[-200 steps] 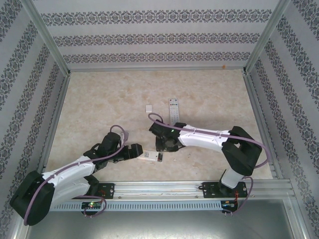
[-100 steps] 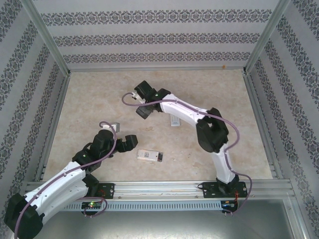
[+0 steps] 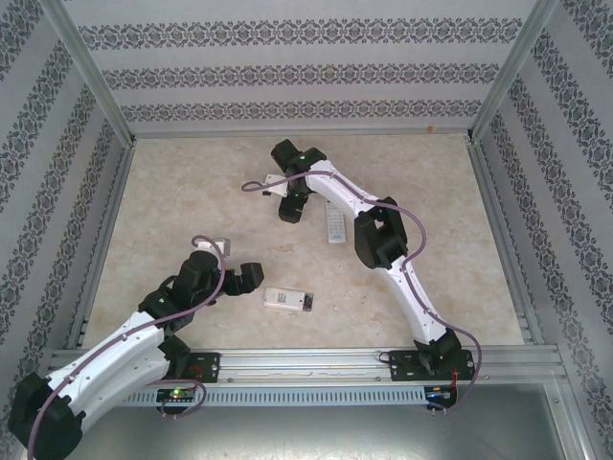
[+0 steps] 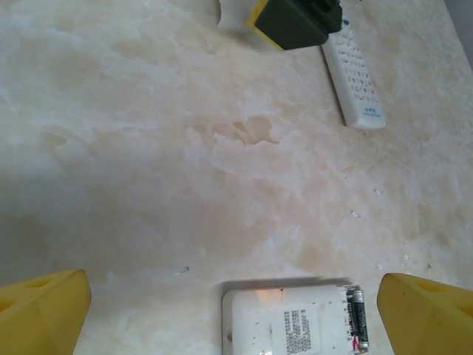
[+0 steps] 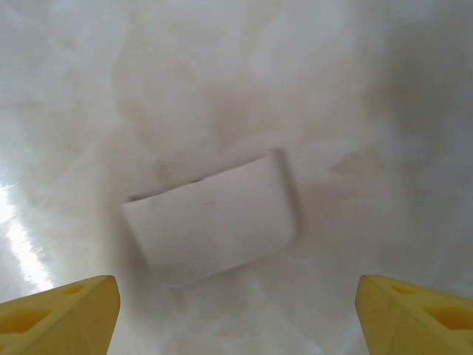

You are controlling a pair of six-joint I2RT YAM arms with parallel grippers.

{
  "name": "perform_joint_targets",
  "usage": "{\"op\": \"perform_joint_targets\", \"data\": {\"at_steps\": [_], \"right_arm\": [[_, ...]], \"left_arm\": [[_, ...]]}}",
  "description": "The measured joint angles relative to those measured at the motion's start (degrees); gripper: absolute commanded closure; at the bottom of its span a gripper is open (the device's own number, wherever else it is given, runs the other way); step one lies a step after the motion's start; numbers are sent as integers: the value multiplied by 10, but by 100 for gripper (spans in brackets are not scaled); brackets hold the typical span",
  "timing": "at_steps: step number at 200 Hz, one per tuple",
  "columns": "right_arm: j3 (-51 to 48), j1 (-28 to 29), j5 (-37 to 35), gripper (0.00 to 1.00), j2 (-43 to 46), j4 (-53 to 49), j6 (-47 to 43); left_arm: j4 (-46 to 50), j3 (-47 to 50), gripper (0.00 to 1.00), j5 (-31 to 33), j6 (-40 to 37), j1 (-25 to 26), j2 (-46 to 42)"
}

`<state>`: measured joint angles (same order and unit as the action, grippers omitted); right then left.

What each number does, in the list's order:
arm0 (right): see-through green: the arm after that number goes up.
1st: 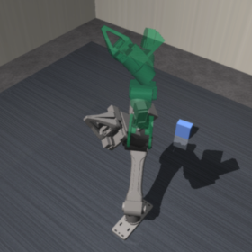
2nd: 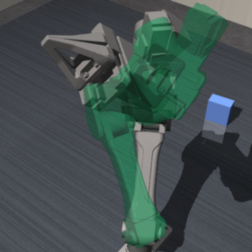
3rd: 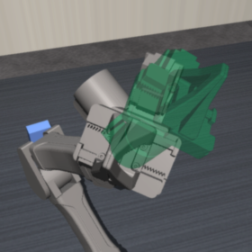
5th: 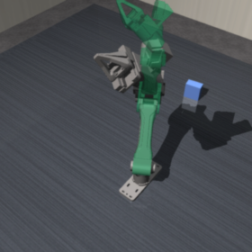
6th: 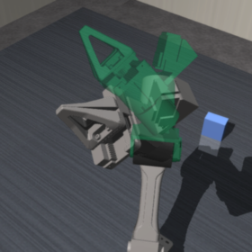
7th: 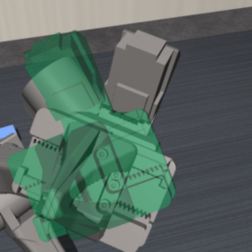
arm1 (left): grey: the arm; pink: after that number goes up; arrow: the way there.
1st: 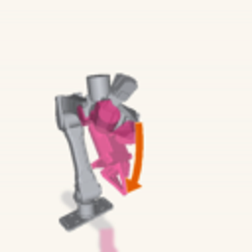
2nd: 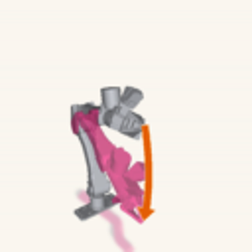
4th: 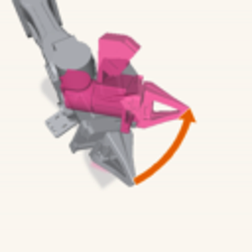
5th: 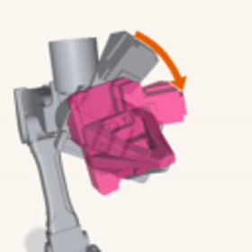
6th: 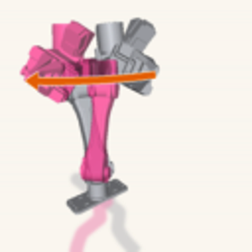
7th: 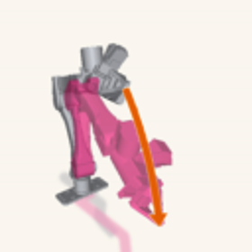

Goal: Load the batteries into the remote control

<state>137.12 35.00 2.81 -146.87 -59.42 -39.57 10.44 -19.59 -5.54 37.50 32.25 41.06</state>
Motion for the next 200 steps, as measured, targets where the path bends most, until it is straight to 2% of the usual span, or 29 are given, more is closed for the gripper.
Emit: {"op": "perform_joint_targets", "data": {"at_steps": [26, 78, 96, 127, 177, 200], "right_arm": [[1, 0, 13, 17, -2, -4, -30], [35, 0, 42, 29, -41, -6, -83], [43, 0, 44, 35, -42, -4, -103], [57, 0, 56, 51, -49, -16, -130], [59, 5, 59, 48, -48, -17, -129], [35, 9, 64, 45, -25, -14, -100]], "left_arm": [[-11, 13, 0, -2, 2, 0, 17], [-27, 18, 0, -2, 3, 0, 48], [-26, 18, 0, 0, 2, 0, 43], [-22, 19, 0, 8, 2, 0, 14], [-21, 25, 0, 13, 4, 0, -5], [-12, 25, 0, 16, 3, 0, -9]]}}
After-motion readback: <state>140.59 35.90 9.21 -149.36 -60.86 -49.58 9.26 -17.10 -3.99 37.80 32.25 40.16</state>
